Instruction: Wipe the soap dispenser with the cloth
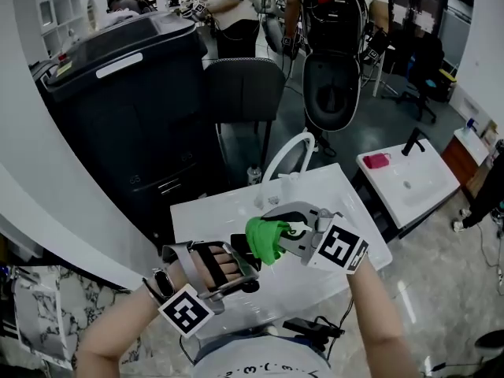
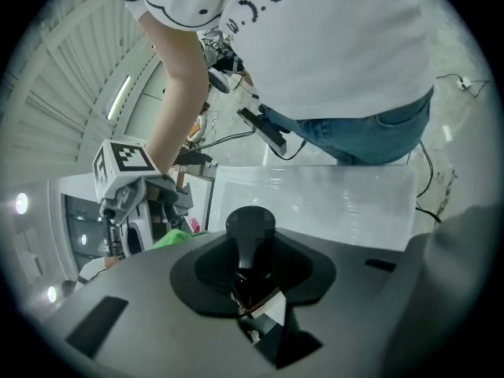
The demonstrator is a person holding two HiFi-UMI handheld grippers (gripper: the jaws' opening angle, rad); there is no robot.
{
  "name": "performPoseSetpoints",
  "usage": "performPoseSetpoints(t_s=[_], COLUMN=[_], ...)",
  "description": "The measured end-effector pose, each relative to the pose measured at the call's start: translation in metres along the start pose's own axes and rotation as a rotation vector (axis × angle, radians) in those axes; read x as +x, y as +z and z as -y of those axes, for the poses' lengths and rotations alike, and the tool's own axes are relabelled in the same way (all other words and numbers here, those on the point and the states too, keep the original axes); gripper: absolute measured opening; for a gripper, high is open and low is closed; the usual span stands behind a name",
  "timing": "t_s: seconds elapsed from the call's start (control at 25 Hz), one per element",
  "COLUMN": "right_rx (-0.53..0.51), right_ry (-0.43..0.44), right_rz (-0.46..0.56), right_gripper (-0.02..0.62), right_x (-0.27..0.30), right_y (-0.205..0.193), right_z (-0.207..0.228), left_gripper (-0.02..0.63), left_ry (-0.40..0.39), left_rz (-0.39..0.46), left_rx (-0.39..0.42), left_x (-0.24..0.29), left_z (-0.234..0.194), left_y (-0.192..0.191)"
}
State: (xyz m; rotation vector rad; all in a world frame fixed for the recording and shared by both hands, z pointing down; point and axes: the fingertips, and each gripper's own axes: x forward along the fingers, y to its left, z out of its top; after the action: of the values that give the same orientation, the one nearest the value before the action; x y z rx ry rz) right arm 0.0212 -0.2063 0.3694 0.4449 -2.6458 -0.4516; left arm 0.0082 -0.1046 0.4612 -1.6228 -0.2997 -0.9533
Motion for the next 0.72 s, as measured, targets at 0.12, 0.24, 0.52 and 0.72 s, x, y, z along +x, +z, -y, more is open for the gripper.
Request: performPoseSetpoints(t_s=[0.12,0.24,0.52,0.72], right_rx=[-0.023,-0.037,0.112,0.164], right_ry=[0.112,0.211,0.265,0.167], right_rz=[-0.040,-0.101,-0.064,-0.148], right_gripper=[0.063,0.063,0.063,0.061], right_x=[0.005,0.024,0.057,0.080], right_y=[0.002,-0.005,-0.010,-0.042], right_z=[-0.017,-0.032,-0.030,-0.009], left_gripper=[0.110,0.110,0.110,0.112], left_ry=[0.016,0.102,0.106,0.096], left_rz=[-0.003,-0.018,-0.039,-0.021], left_rx=[0.031,0.100,0.140,0.105], left_x=[0.000,0.001,0.003,0.000], left_z=[-0.007,-0.028,-0.027,-0.023], left_y=[0.001,0.002,0.004,0.011])
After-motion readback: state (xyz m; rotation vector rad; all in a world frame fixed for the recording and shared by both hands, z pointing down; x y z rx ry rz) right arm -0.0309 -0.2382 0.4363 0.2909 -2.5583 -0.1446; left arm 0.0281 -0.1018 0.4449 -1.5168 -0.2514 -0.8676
